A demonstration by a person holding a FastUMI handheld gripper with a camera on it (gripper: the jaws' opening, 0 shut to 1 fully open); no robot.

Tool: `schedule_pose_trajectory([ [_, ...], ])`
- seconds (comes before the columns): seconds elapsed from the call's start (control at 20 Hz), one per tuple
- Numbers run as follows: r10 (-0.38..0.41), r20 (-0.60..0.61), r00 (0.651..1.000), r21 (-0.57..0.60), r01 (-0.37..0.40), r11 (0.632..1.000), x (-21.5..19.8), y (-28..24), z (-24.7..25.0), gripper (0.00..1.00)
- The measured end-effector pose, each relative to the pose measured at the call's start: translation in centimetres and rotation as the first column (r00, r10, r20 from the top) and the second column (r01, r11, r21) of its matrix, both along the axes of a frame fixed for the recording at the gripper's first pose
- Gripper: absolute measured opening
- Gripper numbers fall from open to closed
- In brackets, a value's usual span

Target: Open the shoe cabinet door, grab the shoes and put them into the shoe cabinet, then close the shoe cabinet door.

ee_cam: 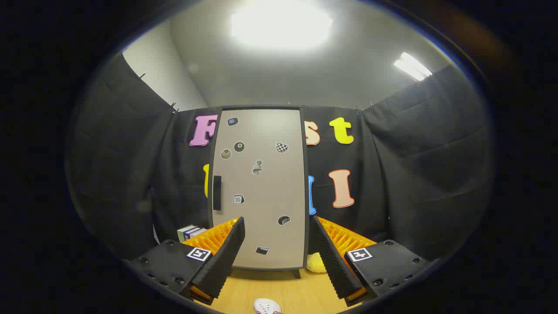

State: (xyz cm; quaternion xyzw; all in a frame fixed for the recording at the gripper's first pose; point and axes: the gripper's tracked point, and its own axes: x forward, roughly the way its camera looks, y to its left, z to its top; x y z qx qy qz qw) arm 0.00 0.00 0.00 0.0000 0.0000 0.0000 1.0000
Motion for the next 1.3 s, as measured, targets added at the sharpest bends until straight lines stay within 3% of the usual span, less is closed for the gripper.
schedule_pose_trajectory([
  [0.85, 0.009, -0.008, 1.0, 0.021, -0.009, 1.0, 0.8, 0.5, -0.4, 0.97],
  [1.3, 0.088, 0.01, 0.996, 0.051, -0.089, 0.995, 6.5, 3.7, 0.8, 0.97],
])
